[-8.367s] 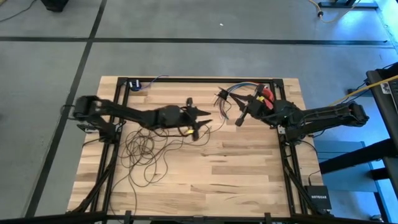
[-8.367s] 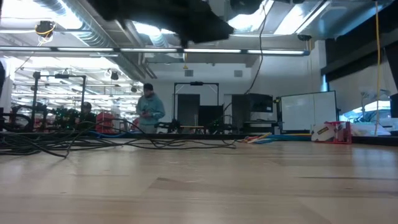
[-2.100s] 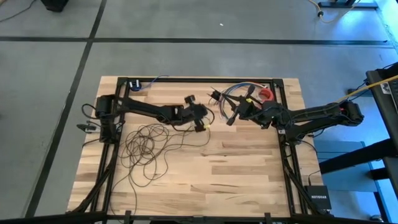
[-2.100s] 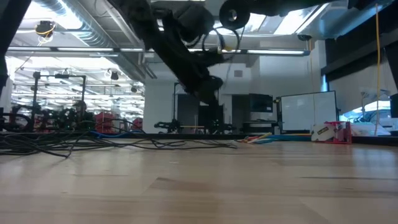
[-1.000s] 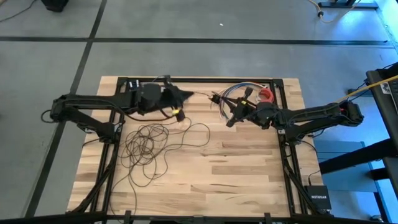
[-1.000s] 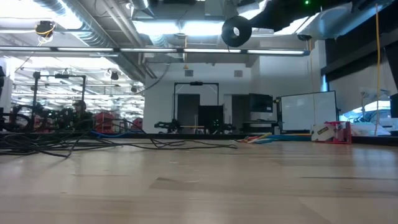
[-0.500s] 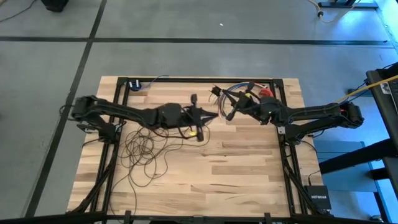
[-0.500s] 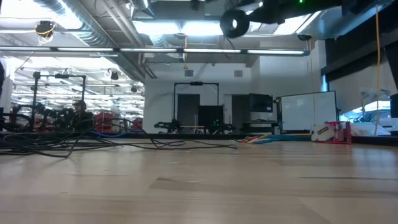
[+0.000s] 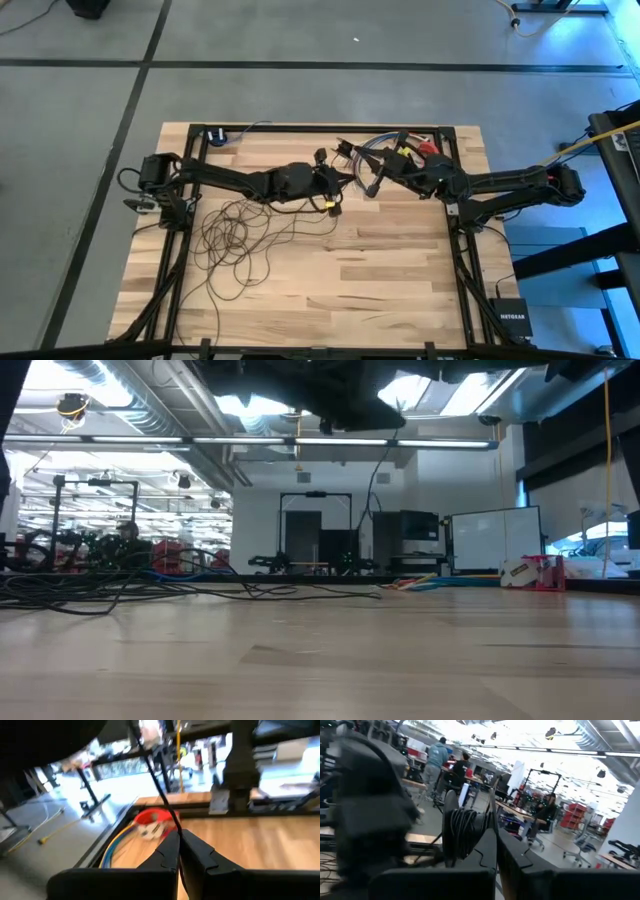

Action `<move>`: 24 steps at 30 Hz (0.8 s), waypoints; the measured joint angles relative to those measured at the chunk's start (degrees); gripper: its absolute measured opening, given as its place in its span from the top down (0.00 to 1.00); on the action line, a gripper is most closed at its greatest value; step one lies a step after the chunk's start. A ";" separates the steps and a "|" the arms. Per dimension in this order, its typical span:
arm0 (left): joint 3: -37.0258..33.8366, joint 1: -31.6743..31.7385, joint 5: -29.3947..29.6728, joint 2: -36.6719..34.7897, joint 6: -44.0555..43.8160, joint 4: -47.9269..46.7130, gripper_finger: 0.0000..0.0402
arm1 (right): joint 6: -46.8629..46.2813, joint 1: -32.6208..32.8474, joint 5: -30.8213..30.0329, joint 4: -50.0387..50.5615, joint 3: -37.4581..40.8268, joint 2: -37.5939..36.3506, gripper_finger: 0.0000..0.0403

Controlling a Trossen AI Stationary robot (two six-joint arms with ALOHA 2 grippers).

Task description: Coiling cords

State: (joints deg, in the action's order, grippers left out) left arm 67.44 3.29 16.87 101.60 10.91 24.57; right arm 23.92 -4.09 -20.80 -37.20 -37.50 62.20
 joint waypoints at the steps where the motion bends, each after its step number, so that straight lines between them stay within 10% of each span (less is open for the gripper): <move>1: 0.08 0.40 0.31 0.00 -0.01 -1.23 1.00 | -0.18 -0.01 0.01 0.19 0.00 -0.27 0.99; 24: -0.11 3.33 2.88 0.20 -0.15 -17.81 0.99 | -1.75 -0.01 2.47 5.84 -0.15 -8.86 0.99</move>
State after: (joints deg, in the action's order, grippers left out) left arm 67.33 6.62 19.75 101.80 10.76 6.76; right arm 22.17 -4.10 -18.33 -31.36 -37.65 53.34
